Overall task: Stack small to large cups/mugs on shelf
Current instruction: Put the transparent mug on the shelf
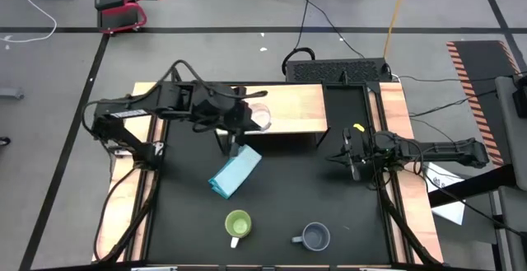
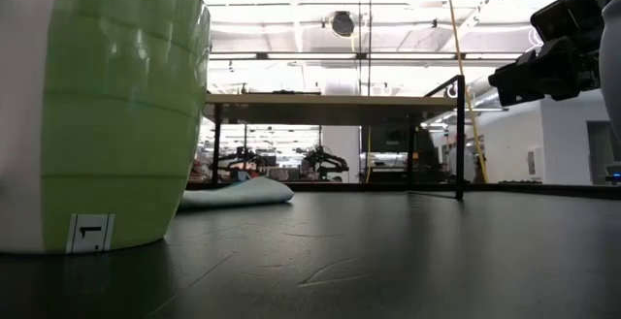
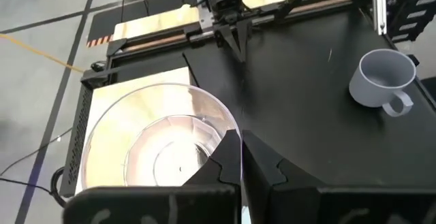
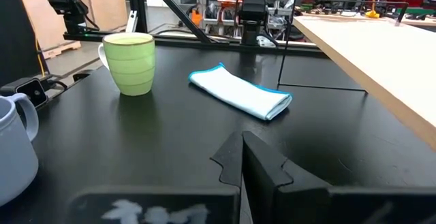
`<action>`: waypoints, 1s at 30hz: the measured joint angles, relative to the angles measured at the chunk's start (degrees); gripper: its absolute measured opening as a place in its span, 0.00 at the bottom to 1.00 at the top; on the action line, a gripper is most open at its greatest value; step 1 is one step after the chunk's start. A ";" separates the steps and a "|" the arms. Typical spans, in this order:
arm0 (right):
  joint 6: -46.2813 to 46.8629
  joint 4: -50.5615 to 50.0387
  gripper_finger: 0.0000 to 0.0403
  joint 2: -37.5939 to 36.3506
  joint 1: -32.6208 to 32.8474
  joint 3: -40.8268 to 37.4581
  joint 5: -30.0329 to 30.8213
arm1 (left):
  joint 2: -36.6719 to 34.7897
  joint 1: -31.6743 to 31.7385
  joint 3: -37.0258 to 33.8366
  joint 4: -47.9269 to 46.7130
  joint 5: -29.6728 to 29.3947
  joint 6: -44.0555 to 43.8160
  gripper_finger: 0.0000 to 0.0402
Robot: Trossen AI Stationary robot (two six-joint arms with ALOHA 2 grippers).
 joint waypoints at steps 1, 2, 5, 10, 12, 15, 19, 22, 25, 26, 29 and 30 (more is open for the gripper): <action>0.00 0.02 0.00 0.00 -0.01 0.00 0.00 | -0.49 0.17 0.00 -0.39 -0.01 -0.35 0.00; 0.00 0.02 0.00 0.00 0.01 0.00 0.01 | -0.89 0.39 0.00 -1.06 0.00 -0.61 0.00; 0.00 0.02 0.00 0.02 0.01 0.00 0.01 | -1.68 1.30 -0.03 -1.47 -0.02 -0.47 0.00; -0.02 0.00 0.00 0.07 -0.01 0.00 -0.01 | -3.81 3.45 -3.84 -0.23 0.02 0.00 0.00; -0.02 -0.04 0.00 0.07 0.01 0.00 -0.01 | -5.07 4.48 -6.45 1.33 0.05 -0.31 0.00; -0.02 -0.16 0.00 0.07 0.01 0.00 -0.01 | -7.72 5.96 -10.97 5.10 1.66 -0.43 0.00; -0.02 -0.24 0.00 0.08 -0.01 0.00 -0.01 | -12.17 7.35 -18.12 10.41 3.18 -1.05 0.00; -0.02 -0.28 0.00 0.13 0.01 0.00 -0.01 | -15.82 7.58 -23.25 14.80 5.08 -1.56 0.00; -0.02 -0.23 0.00 0.26 -0.01 0.00 -0.01 | -19.99 7.42 -28.29 17.91 5.42 -1.86 0.00; 0.00 -0.12 0.00 0.31 -0.01 0.00 0.01 | -21.49 7.32 -30.13 19.37 5.40 -2.05 0.00; -0.02 -0.02 0.00 0.50 -0.01 0.00 0.01 | -25.76 6.75 -36.07 24.78 6.76 -3.08 0.00; 0.00 0.00 0.00 0.54 -0.01 0.00 0.01 | -26.91 6.45 -37.99 26.73 7.87 -3.13 0.00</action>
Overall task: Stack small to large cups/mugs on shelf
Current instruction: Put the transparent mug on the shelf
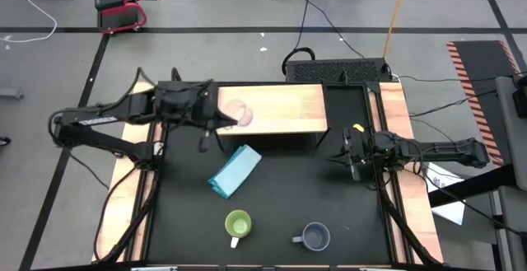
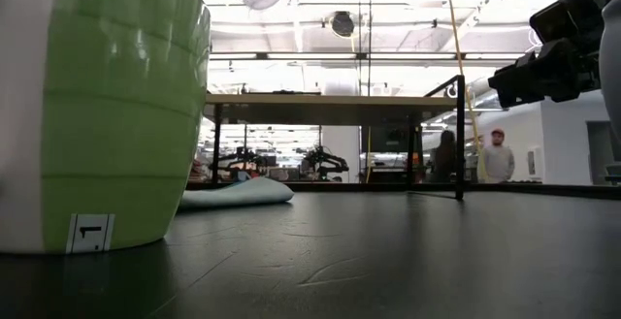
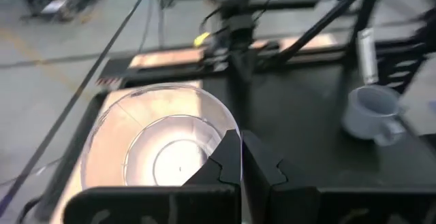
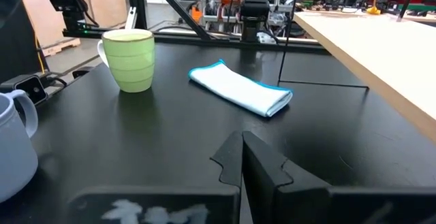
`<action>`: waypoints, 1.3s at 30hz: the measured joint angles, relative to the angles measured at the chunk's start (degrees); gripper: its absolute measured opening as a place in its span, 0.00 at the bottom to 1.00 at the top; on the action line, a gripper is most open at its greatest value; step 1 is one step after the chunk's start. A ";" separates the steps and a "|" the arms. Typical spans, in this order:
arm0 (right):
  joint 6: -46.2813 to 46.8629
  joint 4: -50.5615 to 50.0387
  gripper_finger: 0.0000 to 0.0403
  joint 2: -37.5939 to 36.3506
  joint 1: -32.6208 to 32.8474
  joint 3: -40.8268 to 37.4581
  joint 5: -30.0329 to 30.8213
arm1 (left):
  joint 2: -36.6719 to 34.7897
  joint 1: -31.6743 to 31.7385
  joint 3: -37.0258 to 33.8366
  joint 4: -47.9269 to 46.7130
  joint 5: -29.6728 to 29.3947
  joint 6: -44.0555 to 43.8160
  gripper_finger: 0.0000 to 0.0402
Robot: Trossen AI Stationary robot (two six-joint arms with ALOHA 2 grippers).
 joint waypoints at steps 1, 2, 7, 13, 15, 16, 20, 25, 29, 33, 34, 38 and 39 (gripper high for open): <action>-0.02 0.00 0.00 0.02 0.00 0.00 0.00 | -1.05 -0.33 -1.90 2.01 0.93 -0.35 0.00; -0.02 0.02 0.00 0.07 0.00 0.00 0.00 | -2.12 -0.59 -3.76 4.00 1.85 -0.41 0.00; 0.00 0.36 0.00 0.27 0.00 0.00 0.04 | -5.25 -1.30 -10.82 7.42 1.50 -0.92 0.00; 0.02 0.46 0.00 0.51 0.00 0.00 0.03 | -8.10 -0.89 -15.67 9.22 1.02 -2.04 0.00; 0.22 0.46 0.00 0.48 0.00 0.00 0.02 | -9.22 -0.92 -16.48 9.25 -0.11 -2.11 0.00; 0.22 0.46 0.00 0.48 0.00 0.00 0.02 | -9.90 -0.92 -16.81 9.41 -0.55 -2.13 0.00; 0.22 0.48 0.00 0.48 0.00 -0.14 0.02 | -12.90 -0.89 -18.45 9.89 -2.10 -2.42 0.00; 0.24 1.21 0.00 0.65 0.00 -1.33 -0.01 | -16.22 -0.89 -21.84 11.20 -2.29 -3.47 0.00; 0.29 1.26 0.00 0.94 0.00 -1.33 -0.01 | -16.96 -0.89 -23.98 12.32 -2.31 -4.30 0.00; 0.15 1.42 0.00 0.93 0.00 -1.33 -0.02 | -16.87 -0.89 -24.69 12.39 -2.34 -4.49 0.00; 0.15 1.58 0.00 0.93 0.00 -1.33 0.00 | -16.83 -0.89 -24.69 12.41 -2.34 -4.53 0.00; 0.11 1.67 0.00 0.94 0.00 -1.33 0.00 | -16.81 -0.89 -24.69 12.69 -2.36 -4.55 0.00; 0.09 1.69 0.00 0.94 0.00 -1.33 0.00 | -16.81 -0.89 -24.69 12.69 -2.36 -4.55 0.00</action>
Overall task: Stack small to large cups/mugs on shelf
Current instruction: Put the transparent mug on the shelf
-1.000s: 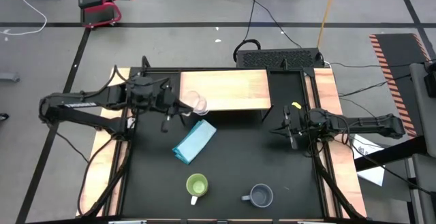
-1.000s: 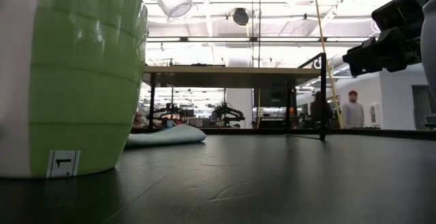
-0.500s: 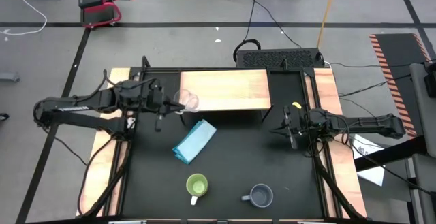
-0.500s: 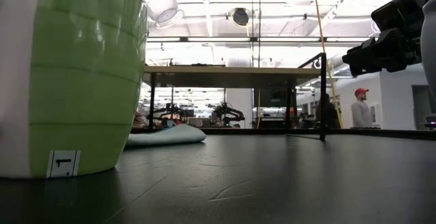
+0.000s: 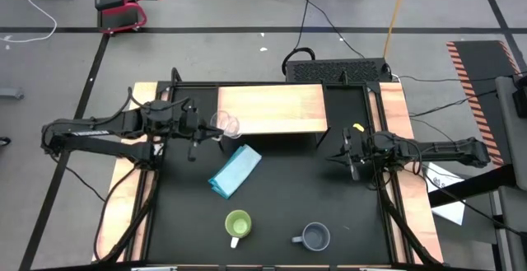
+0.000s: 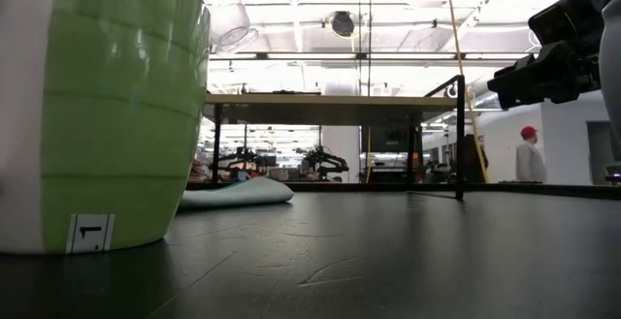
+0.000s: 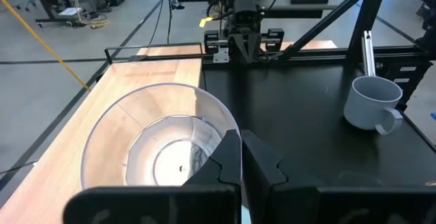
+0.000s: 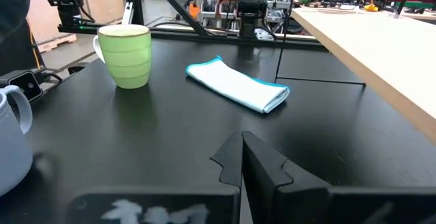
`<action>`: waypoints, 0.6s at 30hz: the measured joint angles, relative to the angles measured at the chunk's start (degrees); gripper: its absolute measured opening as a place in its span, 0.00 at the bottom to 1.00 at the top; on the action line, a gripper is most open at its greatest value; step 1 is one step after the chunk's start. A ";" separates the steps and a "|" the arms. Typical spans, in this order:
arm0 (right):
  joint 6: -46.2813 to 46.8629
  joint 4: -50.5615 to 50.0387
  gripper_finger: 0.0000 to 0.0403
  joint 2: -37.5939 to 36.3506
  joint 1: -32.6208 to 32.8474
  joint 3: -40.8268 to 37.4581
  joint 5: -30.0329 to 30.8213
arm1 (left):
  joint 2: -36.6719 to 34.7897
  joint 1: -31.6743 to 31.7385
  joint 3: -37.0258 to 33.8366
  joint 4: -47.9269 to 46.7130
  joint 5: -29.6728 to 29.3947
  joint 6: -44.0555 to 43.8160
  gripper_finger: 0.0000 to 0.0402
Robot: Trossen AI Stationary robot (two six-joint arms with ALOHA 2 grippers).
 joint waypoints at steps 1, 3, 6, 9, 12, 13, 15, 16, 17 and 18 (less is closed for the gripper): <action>0.00 0.00 0.00 0.00 0.00 0.00 0.00 | 0.00 0.00 0.00 0.03 -0.02 0.00 0.00; -0.05 0.04 0.00 0.00 0.00 0.02 0.00 | 0.00 0.00 0.00 0.07 -0.16 0.00 0.00; -0.07 0.07 0.00 0.00 0.00 0.02 0.00 | 0.00 -0.02 0.00 0.19 -1.34 -0.08 0.00; 0.01 0.09 0.00 0.00 0.00 0.02 0.00 | 0.07 -0.02 0.00 2.37 -2.46 -2.01 0.00; 0.07 0.10 0.00 0.00 0.00 0.02 0.00 | 0.07 -0.01 0.00 6.06 -3.01 -3.31 0.00; 0.06 0.12 0.00 0.00 0.00 0.02 0.00 | 0.07 0.00 0.00 6.77 -3.02 -3.31 0.00; -0.03 0.35 0.00 0.00 0.00 0.02 0.00 | 0.09 0.00 0.00 7.79 -3.04 -3.32 0.00; -0.04 0.47 0.00 0.00 0.00 0.04 0.00 | 0.09 0.00 0.00 8.24 -3.05 -3.30 0.00; -0.05 0.55 0.00 0.00 0.00 0.04 -0.01 | 0.07 -0.01 0.00 8.77 -3.06 -3.30 0.00; -0.07 0.61 0.00 0.00 0.00 0.04 -0.02 | 0.07 -0.01 0.00 9.26 -3.08 -3.29 0.00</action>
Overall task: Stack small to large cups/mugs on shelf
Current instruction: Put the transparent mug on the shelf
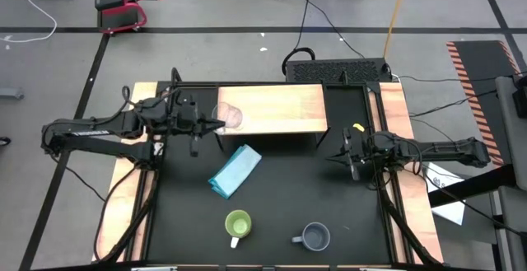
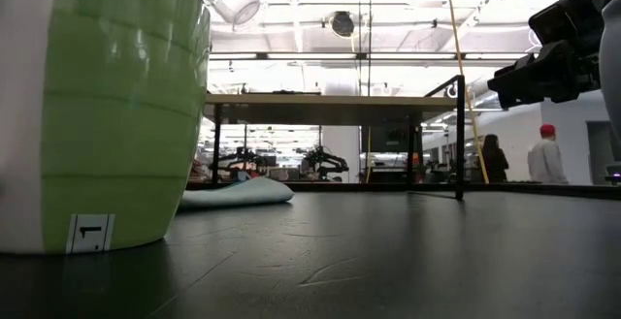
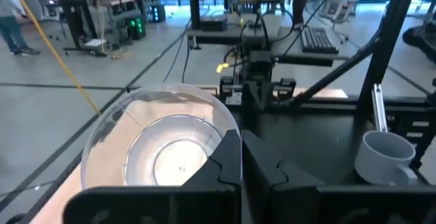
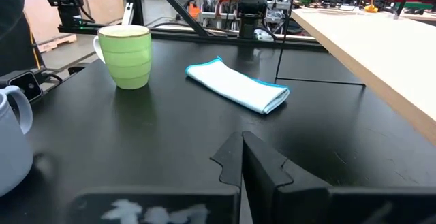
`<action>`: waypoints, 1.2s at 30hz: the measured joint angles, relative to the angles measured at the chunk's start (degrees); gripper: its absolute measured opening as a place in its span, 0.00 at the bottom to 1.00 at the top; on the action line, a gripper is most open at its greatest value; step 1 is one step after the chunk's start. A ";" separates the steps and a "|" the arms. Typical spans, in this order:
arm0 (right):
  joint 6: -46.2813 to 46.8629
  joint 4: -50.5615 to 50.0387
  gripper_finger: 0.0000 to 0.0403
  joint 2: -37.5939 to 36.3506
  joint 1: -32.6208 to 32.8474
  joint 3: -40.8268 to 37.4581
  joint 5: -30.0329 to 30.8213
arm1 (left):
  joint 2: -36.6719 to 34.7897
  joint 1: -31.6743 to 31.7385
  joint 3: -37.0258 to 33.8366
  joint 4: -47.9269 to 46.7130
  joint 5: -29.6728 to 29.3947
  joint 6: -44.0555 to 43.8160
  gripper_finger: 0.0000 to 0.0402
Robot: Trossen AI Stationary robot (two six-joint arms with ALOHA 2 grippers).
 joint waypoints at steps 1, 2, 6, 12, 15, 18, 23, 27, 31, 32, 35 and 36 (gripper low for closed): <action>0.00 0.02 0.00 0.00 0.00 0.00 0.00 | 0.00 0.00 0.00 0.47 -0.01 0.10 0.00; 0.00 0.06 0.00 0.00 0.00 0.00 0.00 | 0.02 0.01 0.00 0.92 -0.18 0.25 0.00; -0.02 0.15 0.00 0.00 0.00 0.00 0.00 | 0.00 0.71 0.02 1.73 -2.37 -0.04 0.00; -0.04 0.31 0.00 0.00 0.00 0.00 0.00 | 0.00 5.18 0.68 1.72 -1.91 -1.17 0.00; -0.04 0.31 0.00 0.00 0.00 0.00 0.00 | 0.01 7.59 0.72 1.52 0.33 -1.54 0.00; -0.04 0.31 0.00 0.00 0.00 0.00 0.02 | 0.02 9.72 0.72 1.47 2.69 -1.54 0.00; -0.04 0.33 0.00 0.00 0.00 0.00 0.02 | 1.49 13.06 0.77 2.02 6.47 -1.49 0.00; -0.10 0.35 0.00 0.00 -0.02 0.00 0.04 | 5.23 15.76 4.22 -0.33 8.31 -0.96 0.00; -0.06 0.35 0.00 0.00 -0.02 0.00 0.04 | 10.10 17.50 9.92 -4.88 8.66 0.62 0.00; -0.04 0.35 0.00 0.00 -0.02 0.00 0.04 | 11.37 17.78 11.58 -5.93 8.71 1.02 0.00; -0.04 0.33 0.00 0.00 -0.02 0.00 0.04 | 14.76 18.61 16.66 -9.38 8.74 1.76 0.00; -0.04 0.30 0.00 0.00 -0.02 0.00 0.04 | 16.01 18.87 18.47 -10.87 8.74 1.78 0.00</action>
